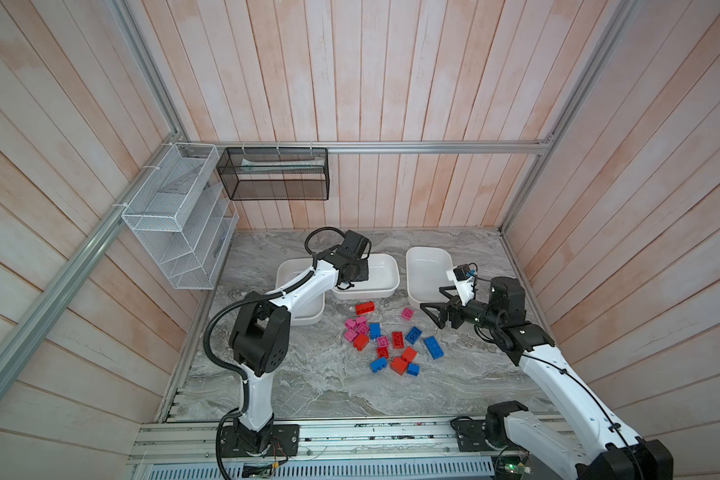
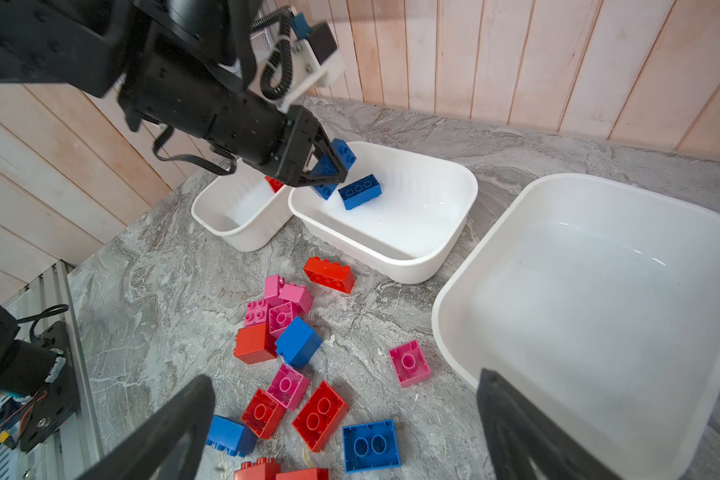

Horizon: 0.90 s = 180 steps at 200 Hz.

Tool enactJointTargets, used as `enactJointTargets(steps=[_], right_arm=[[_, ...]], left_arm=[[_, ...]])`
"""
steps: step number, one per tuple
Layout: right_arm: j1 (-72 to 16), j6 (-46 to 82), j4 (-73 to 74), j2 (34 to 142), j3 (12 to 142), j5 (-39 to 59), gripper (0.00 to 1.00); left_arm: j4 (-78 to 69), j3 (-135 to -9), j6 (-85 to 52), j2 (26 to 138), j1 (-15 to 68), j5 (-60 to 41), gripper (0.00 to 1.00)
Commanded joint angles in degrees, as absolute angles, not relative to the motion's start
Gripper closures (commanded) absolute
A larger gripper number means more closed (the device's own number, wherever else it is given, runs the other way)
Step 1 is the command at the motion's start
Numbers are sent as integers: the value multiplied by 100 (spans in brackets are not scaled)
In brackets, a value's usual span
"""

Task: Sort the legos into containers by color
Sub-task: 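Place the second blue brick into the middle bin and release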

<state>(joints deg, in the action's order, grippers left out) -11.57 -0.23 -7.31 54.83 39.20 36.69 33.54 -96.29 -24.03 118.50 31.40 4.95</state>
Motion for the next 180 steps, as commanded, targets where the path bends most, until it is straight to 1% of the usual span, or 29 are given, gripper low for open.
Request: enactJointTargets(steps=[1, 18, 34, 53, 63, 76, 101, 118, 155, 180], right_arm=[[-1122, -35, -729, 5395, 4052, 3621, 2], [-1112, -35, -742, 5410, 4026, 3652, 2], [-1121, -5, -732, 5424, 4002, 3695, 2], [-1117, 69, -660, 5474, 3944, 3797, 2], [-1116, 90, -662, 5511, 3942, 3829, 2], [-1117, 104, -657, 5530, 3939, 3863, 2], [-1116, 106, -658, 5552, 3964, 3909, 2], [-1121, 117, -643, 5582, 3982, 3972, 2], [-1125, -12, -785, 5573, 4047, 3999, 2], [-1132, -89, -881, 5564, 4052, 3990, 2]], left_arm=[[3304, -9940, -1990, 12242, 3063, 352, 77], [3198, -9982, -1883, 12411, 3015, 364, 74], [3081, -9984, -1839, 12436, 2926, 368, 64], [3018, -10043, -1940, 12378, 2801, 194, 54], [3094, -10093, -1923, 12321, 2805, 154, 47], [3250, -10116, -1925, 12158, 2834, 55, 42], [3603, -9970, -1908, 11567, 2989, 48, 38], [3855, -9646, -1923, 11038, 3129, 91, 38], [4034, -8159, -2198, 9804, 3566, 146, 37], [3820, -7065, -2150, 9088, 3752, 7, 37]])
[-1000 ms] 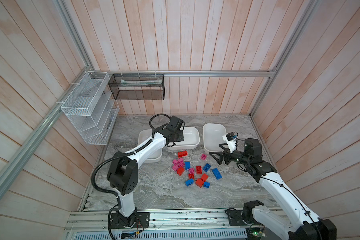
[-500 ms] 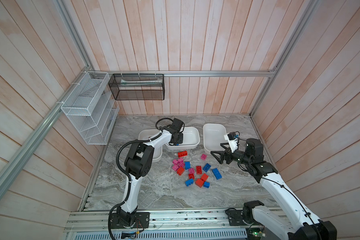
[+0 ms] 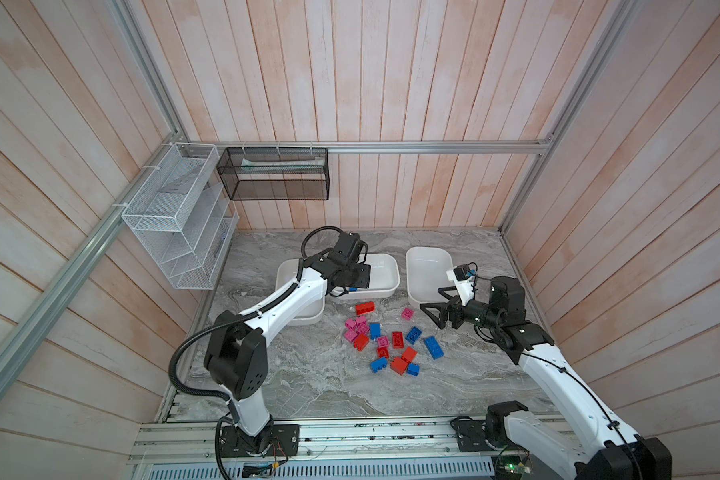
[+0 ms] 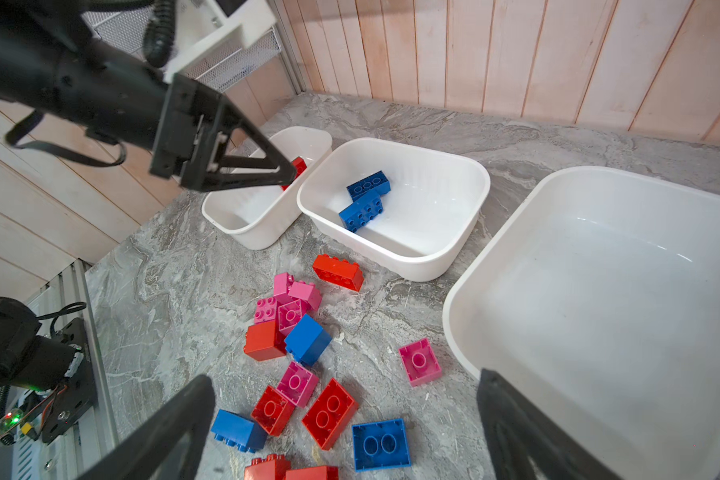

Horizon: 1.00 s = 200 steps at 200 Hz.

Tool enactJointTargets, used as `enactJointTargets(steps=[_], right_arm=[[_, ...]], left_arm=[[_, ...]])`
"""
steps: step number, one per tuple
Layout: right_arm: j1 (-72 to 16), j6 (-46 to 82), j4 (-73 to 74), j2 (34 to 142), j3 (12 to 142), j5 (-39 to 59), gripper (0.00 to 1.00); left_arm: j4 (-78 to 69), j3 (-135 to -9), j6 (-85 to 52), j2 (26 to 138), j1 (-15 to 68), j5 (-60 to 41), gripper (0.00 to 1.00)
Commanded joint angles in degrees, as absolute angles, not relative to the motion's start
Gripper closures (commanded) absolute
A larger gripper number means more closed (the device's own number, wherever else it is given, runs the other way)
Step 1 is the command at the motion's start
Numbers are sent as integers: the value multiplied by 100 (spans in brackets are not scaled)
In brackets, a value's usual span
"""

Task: Sort the legos into containers by color
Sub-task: 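Place the second blue brick into the middle bin and release, then lower the left gripper onto a pink 2x2 brick and grasp it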

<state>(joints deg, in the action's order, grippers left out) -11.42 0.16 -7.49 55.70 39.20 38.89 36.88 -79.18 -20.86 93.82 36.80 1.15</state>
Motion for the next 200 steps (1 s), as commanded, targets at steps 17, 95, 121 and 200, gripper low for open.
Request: enactJointTargets(steps=[17, 95, 121, 200], right_arm=[[-1128, -92, -872, 5569, 4027, 3999, 2], [-1160, -100, -904, 5461, 3912, 3895, 2], [-1165, -140, -966, 5436, 3914, 3851, 2], [-1160, -123, -993, 5389, 3884, 3811, 2]], left_arm=[[3711, -6546, -1914, 8861, 3753, -98, 38], [3108, -6178, -1428, 9476, 3635, -250, 39], [3170, -6416, -965, 9838, 3600, -123, 41], [3035, -6748, -614, 10394, 3432, -44, 47]])
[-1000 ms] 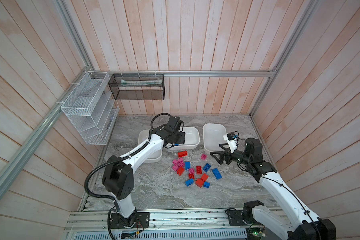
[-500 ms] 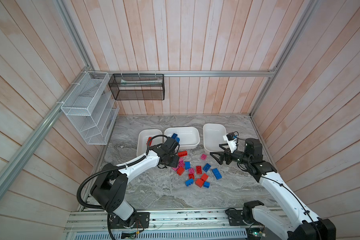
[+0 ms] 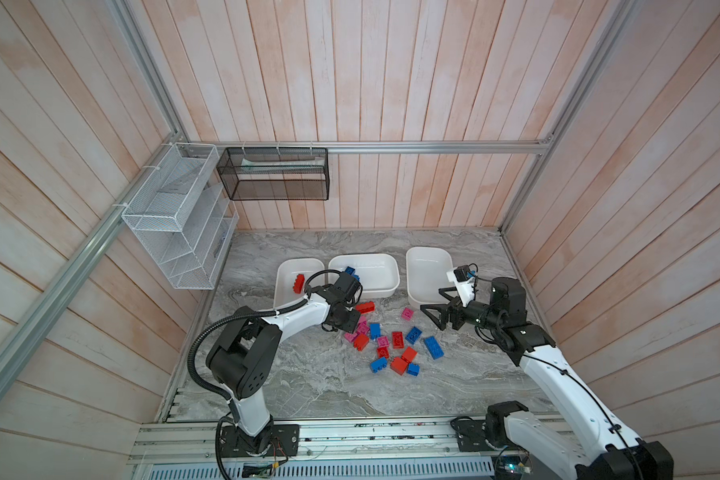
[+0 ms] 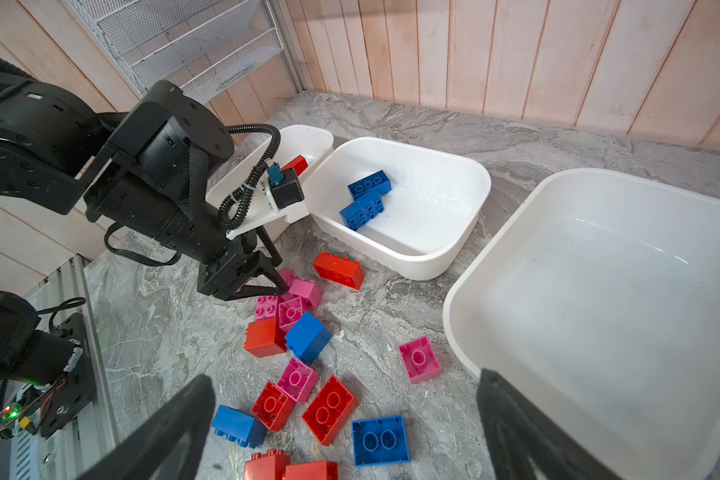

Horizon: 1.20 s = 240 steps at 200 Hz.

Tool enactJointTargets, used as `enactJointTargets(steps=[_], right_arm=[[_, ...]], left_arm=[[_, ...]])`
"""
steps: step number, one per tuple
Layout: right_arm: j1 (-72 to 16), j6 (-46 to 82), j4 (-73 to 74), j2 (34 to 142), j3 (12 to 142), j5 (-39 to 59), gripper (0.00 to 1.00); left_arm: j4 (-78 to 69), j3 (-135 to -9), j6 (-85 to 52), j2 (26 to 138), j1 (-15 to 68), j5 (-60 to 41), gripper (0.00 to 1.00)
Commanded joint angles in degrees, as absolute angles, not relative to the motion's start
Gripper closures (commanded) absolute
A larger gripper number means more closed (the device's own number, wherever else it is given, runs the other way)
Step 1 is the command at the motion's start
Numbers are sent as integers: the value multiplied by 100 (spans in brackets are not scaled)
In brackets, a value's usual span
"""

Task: Sort the legos into containers by color
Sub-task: 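Lower the left gripper onto a pink 2x2 brick and grasp it, then carry the pink brick into the bin nearest the right arm, release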

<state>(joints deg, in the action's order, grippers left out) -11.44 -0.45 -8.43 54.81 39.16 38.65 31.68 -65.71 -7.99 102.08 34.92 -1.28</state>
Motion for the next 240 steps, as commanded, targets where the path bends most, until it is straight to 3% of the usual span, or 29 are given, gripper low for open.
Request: enactJointTargets(steps=[1, 64, 87, 127, 168, 187, 240], right_arm=[[-1160, -127, -998, 5393, 3880, 3808, 2], [-1160, -133, -1011, 5406, 3897, 3815, 2], [-1161, -118, -1003, 5391, 3874, 3813, 2], [-1160, -123, -1038, 5362, 3878, 3793, 2], [-1161, -112, -1037, 5326, 3840, 3781, 2], [-1165, -112, -1032, 5334, 3839, 3780, 2], [-1145, -143, -1044, 5360, 3893, 3648, 2]], left_arm=[[3029, -6745, -614, 10400, 3430, -44, 47], [2963, -6685, -710, 10546, 3432, -259, 47], [2883, -6643, -747, 10593, 3420, -235, 54], [2862, -6693, -721, 10740, 3400, -246, 58], [2987, -6684, -721, 10734, 3401, -163, 55], [2966, -6644, -737, 10658, 3399, -176, 70], [3464, -7095, -872, 10202, 3483, -281, 73]])
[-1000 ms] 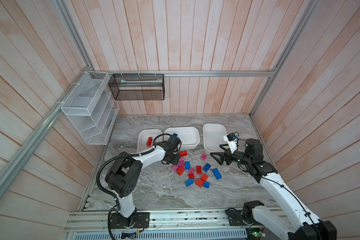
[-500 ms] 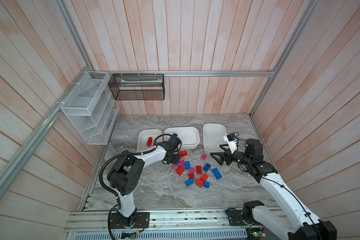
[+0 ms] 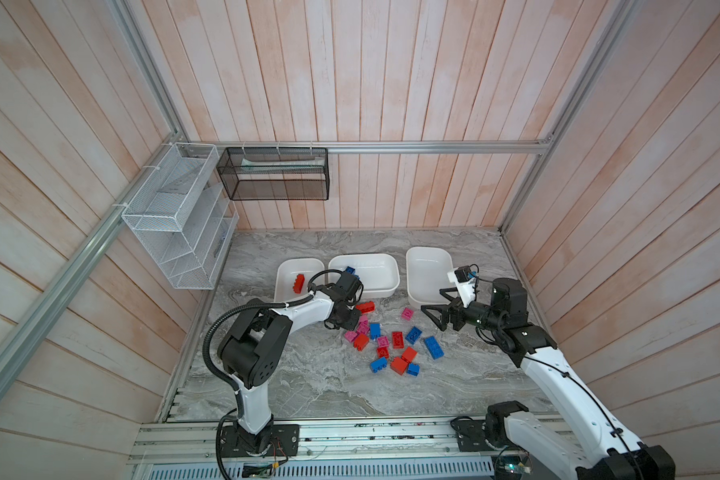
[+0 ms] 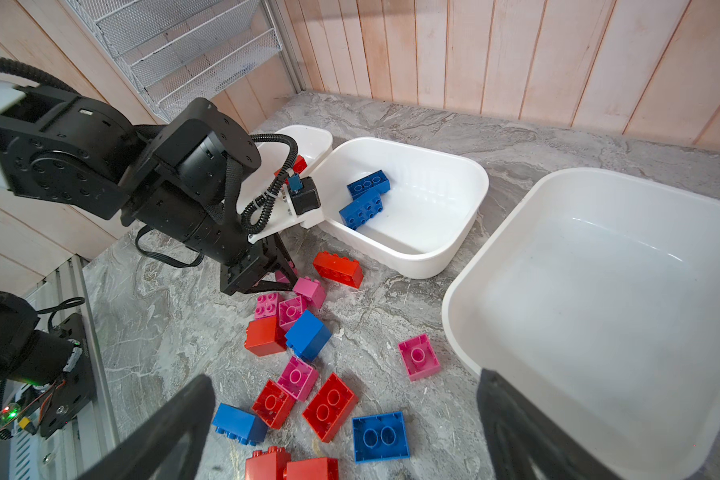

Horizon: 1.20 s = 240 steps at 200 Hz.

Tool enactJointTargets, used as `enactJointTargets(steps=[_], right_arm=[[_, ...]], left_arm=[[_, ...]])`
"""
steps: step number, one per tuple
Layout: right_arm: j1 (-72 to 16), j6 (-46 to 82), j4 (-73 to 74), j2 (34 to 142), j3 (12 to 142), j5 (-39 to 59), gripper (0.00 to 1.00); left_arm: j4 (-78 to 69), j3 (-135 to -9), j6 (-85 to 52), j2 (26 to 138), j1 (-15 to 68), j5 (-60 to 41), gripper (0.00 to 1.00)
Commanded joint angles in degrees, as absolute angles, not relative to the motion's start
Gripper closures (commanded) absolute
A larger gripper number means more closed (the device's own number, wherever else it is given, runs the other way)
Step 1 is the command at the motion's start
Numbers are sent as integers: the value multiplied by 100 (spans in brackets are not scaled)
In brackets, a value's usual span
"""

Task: Sort the legos into containers by color
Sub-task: 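Carry the pink brick into the bin nearest the right arm, release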

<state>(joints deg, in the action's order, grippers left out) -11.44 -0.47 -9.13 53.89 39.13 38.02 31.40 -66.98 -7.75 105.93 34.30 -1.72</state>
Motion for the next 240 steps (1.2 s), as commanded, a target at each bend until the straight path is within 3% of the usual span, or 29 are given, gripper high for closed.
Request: enactJointTargets(steps=[1, 48, 97, 160, 202, 221, 240], right_arm=[[-1144, -146, -1041, 5360, 3898, 3648, 2], [-1065, -149, -993, 5361, 4037, 3488, 2], [-542, -123, -1135, 5385, 4231, 3363, 2], [-202, 11, -1214, 5320, 4364, 2871, 2], [-157, 4, -1403, 5244, 4416, 2769, 2], [-152, -15, -1510, 5162, 4412, 2734, 2], [-150, -34, -1635, 5077, 4412, 2739, 2]], left_arm=[[3481, -7111, -880, 10190, 3482, -295, 73], [3349, -8052, -1139, 10019, 3741, -1207, 73], [2891, -9677, -1397, 11311, 4011, -1650, 73], [2356, -12027, -1624, 13269, 4324, -911, 73], [1913, -12741, -1395, 14183, 4424, -528, 73], [1894, -12964, -1256, 14482, 4477, -316, 69], [1865, -12931, -1212, 14492, 4491, -324, 57]])
